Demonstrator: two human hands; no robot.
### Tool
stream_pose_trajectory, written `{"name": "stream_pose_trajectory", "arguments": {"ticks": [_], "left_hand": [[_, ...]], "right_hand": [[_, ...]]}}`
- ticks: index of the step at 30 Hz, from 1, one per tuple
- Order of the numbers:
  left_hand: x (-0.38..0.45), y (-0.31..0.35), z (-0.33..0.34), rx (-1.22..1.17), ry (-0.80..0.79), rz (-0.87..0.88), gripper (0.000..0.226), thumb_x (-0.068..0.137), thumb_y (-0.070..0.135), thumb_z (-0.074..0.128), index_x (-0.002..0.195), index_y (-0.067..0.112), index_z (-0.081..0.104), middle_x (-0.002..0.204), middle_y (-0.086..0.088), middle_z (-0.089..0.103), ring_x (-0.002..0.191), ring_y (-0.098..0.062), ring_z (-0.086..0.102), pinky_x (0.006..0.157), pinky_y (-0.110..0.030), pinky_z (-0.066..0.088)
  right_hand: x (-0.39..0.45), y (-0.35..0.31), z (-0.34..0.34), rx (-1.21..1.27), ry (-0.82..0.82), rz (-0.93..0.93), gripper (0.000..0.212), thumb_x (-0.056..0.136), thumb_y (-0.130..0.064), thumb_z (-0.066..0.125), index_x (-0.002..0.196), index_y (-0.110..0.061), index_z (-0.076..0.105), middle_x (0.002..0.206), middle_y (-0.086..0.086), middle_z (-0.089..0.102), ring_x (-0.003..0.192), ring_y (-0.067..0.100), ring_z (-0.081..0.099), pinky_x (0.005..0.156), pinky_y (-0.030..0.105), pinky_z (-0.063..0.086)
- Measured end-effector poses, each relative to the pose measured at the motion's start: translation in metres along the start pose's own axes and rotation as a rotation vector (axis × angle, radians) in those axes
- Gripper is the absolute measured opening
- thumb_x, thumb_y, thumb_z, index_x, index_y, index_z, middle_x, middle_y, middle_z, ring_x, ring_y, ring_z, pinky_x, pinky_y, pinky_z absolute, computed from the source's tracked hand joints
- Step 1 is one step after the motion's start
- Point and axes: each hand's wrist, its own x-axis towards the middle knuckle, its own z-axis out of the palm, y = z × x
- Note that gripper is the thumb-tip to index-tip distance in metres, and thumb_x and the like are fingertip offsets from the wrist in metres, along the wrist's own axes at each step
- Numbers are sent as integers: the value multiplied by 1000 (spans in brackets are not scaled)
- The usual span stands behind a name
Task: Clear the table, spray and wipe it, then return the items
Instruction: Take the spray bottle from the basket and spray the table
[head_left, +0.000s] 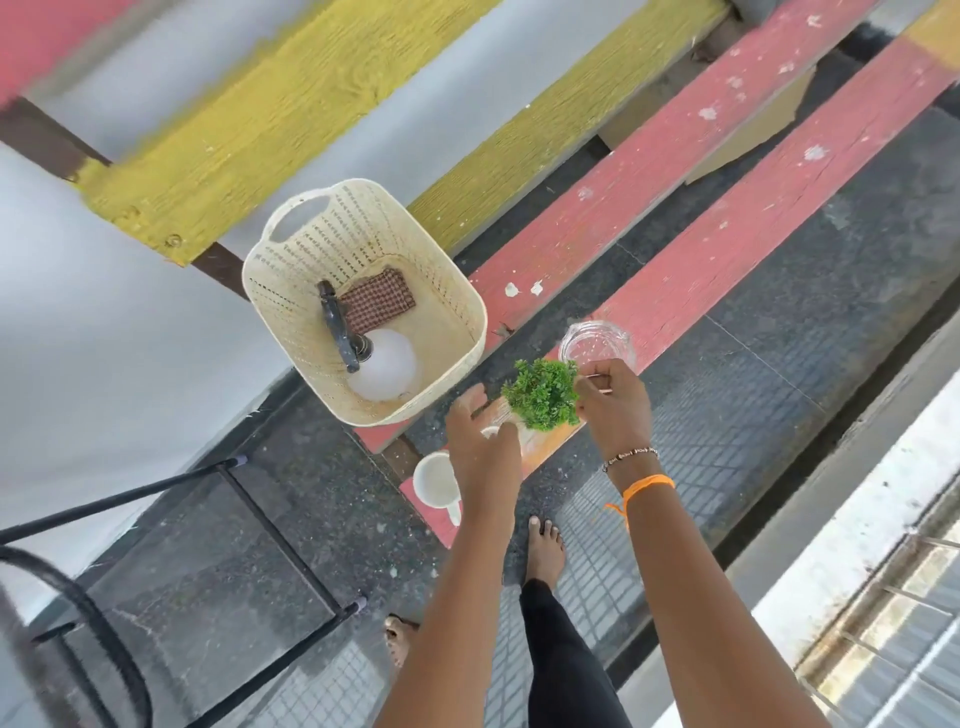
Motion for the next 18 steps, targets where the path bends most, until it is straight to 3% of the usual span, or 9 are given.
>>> {"name": "stream_pose_trajectory", "arguments": {"ticks": [4,8,10,12,13,16,18], "left_hand": [[-6,6,-44,-154,93,23,38,81,-2,52,110,22,55,106,7,61,98,-5,59,71,-15,44],[1,12,-87,-190,193,8,31,85,4,51,100,31,55,97,9,62,89,-4,58,65,-19,40],[8,14,-103,-192,200,-15,28,87,6,51,97,32,55,97,8,61,90,-7,58,66,-20,41],[15,16,-115,-188,182,-24,28,87,6,51,92,33,56,95,9,60,92,-9,57,74,-22,46],[18,16,-118,-179,171,-28,28,88,6,50,90,33,56,94,10,60,93,-10,58,80,-24,47],[26,15,-125,-163,139,-35,24,89,6,50,95,28,59,94,10,61,98,-13,58,89,-29,46],[31,15,-126,-168,124,-27,23,90,5,49,97,24,60,97,6,63,100,-16,59,90,-31,47]], "right_hand": [[-25,-42,25,-35,-177,-142,9,86,-6,57,83,-13,60,69,-5,57,69,22,58,76,43,54],[-40,-78,70,-56,-387,-242,11,85,-1,55,90,-7,63,73,2,59,65,19,59,79,43,55],[-42,-88,95,-152,-465,-306,18,85,0,54,97,-3,66,87,8,65,79,18,59,83,33,52],[-40,-93,118,-269,-506,-381,26,86,0,51,108,-3,64,109,11,66,94,17,59,82,17,43],[-38,-94,128,-313,-520,-398,31,87,0,49,116,-3,61,118,11,63,102,20,59,86,16,41],[-28,-95,153,-429,-587,-425,44,89,0,47,132,-10,48,135,9,50,120,26,51,104,31,38],[-21,-93,166,-477,-631,-455,47,87,3,50,131,-11,48,137,10,49,123,28,48,106,37,38]]}}
